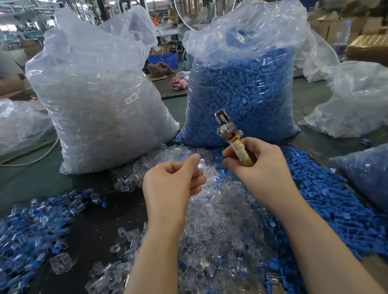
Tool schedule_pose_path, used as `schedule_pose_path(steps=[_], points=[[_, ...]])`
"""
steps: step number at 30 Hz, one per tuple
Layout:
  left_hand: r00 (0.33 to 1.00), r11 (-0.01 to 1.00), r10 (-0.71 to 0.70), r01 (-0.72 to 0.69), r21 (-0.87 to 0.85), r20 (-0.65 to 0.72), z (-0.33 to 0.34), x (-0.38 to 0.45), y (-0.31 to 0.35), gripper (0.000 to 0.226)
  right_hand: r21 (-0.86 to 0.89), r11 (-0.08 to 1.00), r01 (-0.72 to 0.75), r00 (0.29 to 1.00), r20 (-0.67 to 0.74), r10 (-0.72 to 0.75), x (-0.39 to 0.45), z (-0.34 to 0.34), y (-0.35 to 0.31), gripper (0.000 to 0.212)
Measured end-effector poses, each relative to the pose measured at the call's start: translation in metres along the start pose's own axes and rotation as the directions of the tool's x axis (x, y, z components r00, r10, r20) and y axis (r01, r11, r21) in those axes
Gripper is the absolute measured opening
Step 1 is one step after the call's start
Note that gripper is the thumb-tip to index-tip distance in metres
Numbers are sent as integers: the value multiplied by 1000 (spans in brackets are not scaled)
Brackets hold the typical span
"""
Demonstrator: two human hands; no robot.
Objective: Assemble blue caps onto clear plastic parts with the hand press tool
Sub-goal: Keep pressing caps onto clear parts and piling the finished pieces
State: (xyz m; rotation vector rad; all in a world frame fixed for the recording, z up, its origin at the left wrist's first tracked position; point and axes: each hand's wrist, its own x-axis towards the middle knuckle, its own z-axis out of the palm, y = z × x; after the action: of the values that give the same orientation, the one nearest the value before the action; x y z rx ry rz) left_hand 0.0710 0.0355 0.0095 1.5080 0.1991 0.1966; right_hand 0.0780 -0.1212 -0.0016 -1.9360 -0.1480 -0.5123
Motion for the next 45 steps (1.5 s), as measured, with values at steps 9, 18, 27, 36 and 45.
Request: schedule_pose_path(steps=[9, 18, 27, 36, 45], points=[[999, 997, -5, 9, -76, 50, 4, -5, 3, 14, 48, 997, 59, 998, 34, -61, -4, 8, -7, 21], [992, 997, -14, 23, -73, 122, 2, -6, 7, 14, 41, 999, 24, 1000, -2, -24, -6, 6, -10, 15], [996, 997, 52, -56, 50, 78, 6, -8, 4, 10, -47, 996, 73, 997, -18, -74, -8, 9, -11, 19], [992, 979, 119, -126, 161, 51, 6, -9, 7, 11, -95, 992, 87, 996, 31, -85, -8, 8, -14, 24], [990, 976, 141, -144, 162, 29, 6, -7, 3, 6, -34, 998, 45, 994, 100, -41, -5, 5, -14, 17]])
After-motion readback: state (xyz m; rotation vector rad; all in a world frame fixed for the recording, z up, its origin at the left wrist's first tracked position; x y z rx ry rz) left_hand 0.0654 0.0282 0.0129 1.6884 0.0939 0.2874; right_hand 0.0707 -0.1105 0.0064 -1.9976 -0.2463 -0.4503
